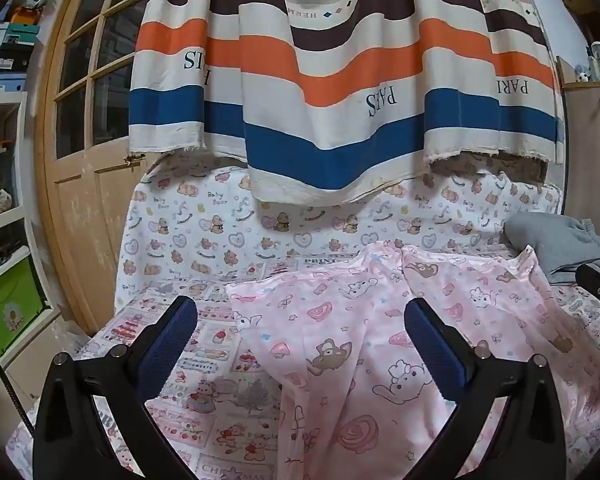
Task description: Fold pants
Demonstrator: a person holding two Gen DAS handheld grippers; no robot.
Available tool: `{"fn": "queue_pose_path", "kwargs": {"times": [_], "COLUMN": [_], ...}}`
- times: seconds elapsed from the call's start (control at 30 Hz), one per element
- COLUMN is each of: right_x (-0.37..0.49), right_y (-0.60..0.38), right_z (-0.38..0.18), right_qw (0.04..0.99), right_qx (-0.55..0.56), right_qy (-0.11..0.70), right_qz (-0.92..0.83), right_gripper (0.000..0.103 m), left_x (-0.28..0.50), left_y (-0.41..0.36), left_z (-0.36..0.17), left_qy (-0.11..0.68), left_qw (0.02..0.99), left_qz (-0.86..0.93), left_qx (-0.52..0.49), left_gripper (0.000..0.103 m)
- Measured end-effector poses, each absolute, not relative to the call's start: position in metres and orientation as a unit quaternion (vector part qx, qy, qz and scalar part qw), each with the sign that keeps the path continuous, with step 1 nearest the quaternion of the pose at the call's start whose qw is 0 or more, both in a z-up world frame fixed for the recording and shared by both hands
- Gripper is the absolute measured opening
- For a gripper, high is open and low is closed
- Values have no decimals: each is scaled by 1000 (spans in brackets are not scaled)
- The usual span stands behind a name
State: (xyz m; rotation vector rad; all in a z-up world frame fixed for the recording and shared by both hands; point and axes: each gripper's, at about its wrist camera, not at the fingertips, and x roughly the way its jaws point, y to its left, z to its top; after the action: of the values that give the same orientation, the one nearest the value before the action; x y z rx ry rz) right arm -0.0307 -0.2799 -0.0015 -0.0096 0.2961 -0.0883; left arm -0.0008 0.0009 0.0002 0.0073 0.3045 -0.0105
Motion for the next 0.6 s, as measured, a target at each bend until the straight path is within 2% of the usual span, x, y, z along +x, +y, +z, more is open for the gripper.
{"fn": "queue_pose_path", "kwargs": {"times": [0.17, 0.6], "right_x": [-34, -34], "right_y": [-277, -279], "right_z": [-1, -3], "right_qw": [991, 990], "right_qx": [-10, -4], "right_qy": [124, 134], "right_qz": [-45, -43], "right_gripper": [103, 103], "left_x": [-3, -2], "left_y": [4, 6], "left_z": [1, -1], "left_qy": [148, 147], "left_qw": [989, 989], "left_qz": [9, -6], "left_qx": [-2, -3], "left_gripper": [103, 103]}}
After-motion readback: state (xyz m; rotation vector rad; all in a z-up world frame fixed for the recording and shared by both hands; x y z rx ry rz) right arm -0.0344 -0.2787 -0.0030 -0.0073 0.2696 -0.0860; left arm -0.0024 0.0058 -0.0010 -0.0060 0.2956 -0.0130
